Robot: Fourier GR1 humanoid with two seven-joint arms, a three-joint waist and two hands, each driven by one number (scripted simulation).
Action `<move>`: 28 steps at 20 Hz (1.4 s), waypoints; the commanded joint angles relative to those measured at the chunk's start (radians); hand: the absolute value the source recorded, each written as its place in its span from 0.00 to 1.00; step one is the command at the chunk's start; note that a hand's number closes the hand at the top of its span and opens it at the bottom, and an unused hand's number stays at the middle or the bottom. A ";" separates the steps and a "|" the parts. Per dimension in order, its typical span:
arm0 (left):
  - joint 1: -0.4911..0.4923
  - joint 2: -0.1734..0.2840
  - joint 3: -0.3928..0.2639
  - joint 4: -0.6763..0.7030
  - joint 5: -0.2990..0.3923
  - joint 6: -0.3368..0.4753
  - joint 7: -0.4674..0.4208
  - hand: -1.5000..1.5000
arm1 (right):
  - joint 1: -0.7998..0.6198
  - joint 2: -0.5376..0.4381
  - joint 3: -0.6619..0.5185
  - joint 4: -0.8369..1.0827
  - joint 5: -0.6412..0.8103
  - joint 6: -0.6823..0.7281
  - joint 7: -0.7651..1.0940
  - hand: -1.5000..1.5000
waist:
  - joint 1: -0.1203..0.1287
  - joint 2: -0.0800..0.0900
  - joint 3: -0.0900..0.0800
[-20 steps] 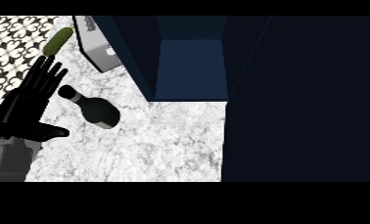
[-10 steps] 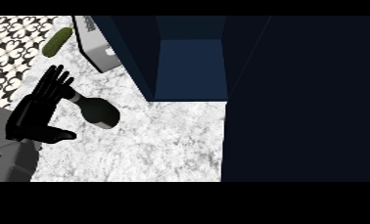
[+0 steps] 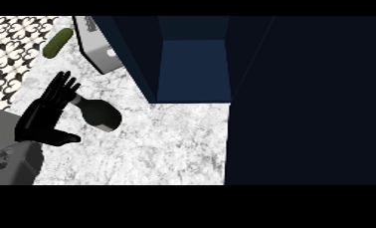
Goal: Pick up the wine, place it into the cabinet and close the cabinet
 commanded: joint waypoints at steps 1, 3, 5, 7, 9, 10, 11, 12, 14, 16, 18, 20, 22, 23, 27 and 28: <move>-0.056 0.030 -0.011 0.176 -0.063 -0.032 -0.114 0.00 | 0.020 0.001 -0.009 0.016 0.000 0.028 -0.051 0.00 | -0.003 0.001 0.000; -0.063 -0.025 -0.039 0.201 -0.106 0.034 -0.180 0.00 | -0.018 0.035 0.038 0.054 0.052 -0.001 -0.063 0.00 | -0.002 0.002 0.000; -0.074 0.000 -0.037 0.277 -0.111 -0.011 -0.210 0.00 | -0.049 0.007 0.007 -0.031 0.010 -0.041 0.065 0.00 | -0.004 0.002 -0.001; -0.113 -0.022 -0.053 0.291 -0.135 0.039 -0.228 0.00 | 0.019 -0.015 -0.052 -0.004 -0.040 0.027 -0.027 0.00 | -0.006 0.002 0.000; -0.127 -0.050 -0.052 0.346 -0.139 0.053 -0.250 0.00 | -0.022 -0.015 -0.046 0.003 -0.039 0.016 -0.007 0.00 | -0.006 0.003 -0.001; -0.139 -0.018 -0.052 0.395 -0.159 0.050 -0.293 0.00 | -0.042 0.001 0.000 -0.038 0.009 -0.023 0.043 0.00 | -0.008 0.004 -0.001; -0.119 -0.022 -0.053 0.381 -0.149 0.029 -0.286 0.00 | 0.024 -0.023 -0.040 -0.070 -0.055 0.018 0.039 0.00 | -0.009 0.002 -0.001; -0.130 -0.013 -0.052 0.379 -0.146 0.031 -0.268 0.00 | 0.000 0.009 -0.009 -0.026 0.005 -0.003 0.000 0.00 | -0.004 0.002 -0.001; -0.135 -0.034 -0.051 0.434 -0.161 0.052 -0.332 0.00 | 0.048 0.018 0.029 -0.072 0.016 0.005 0.002 0.00 | -0.015 0.004 -0.002; -0.133 -0.049 -0.061 0.429 -0.165 0.055 -0.333 0.00 | -0.016 -0.009 -0.040 -0.021 -0.022 -0.002 0.015 0.00 | -0.008 0.003 -0.001; -0.190 -0.063 -0.041 0.468 -0.151 0.086 -0.305 0.00 | 0.056 0.028 0.046 -0.029 0.042 0.012 -0.024 0.00 | -0.015 0.004 -0.001; -0.158 -0.051 -0.045 0.493 -0.163 0.067 -0.370 0.00 | 0.003 0.019 0.037 -0.045 0.042 -0.005 0.004 0.00 | -0.016 0.007 -0.003; -0.181 -0.039 -0.034 0.492 -0.143 0.022 -0.329 0.00 | -0.032 -0.010 -0.028 0.000 -0.002 0.000 0.013 0.00 | -0.011 0.006 -0.002; -0.170 -0.042 -0.022 0.505 -0.129 -0.004 -0.336 0.00 | 0.035 0.006 0.011 -0.013 0.019 0.029 -0.039 0.00 | -0.018 0.007 -0.002; -0.167 -0.053 -0.021 0.511 -0.122 -0.041 -0.336 0.00 | -0.008 0.012 0.030 -0.049 0.024 -0.011 0.032 0.00 | -0.017 0.007 -0.003; -0.157 -0.047 -0.023 0.510 -0.126 -0.044 -0.359 0.00 | -0.027 0.011 0.016 -0.030 0.037 -0.014 0.013 0.00 | -0.017 0.008 -0.003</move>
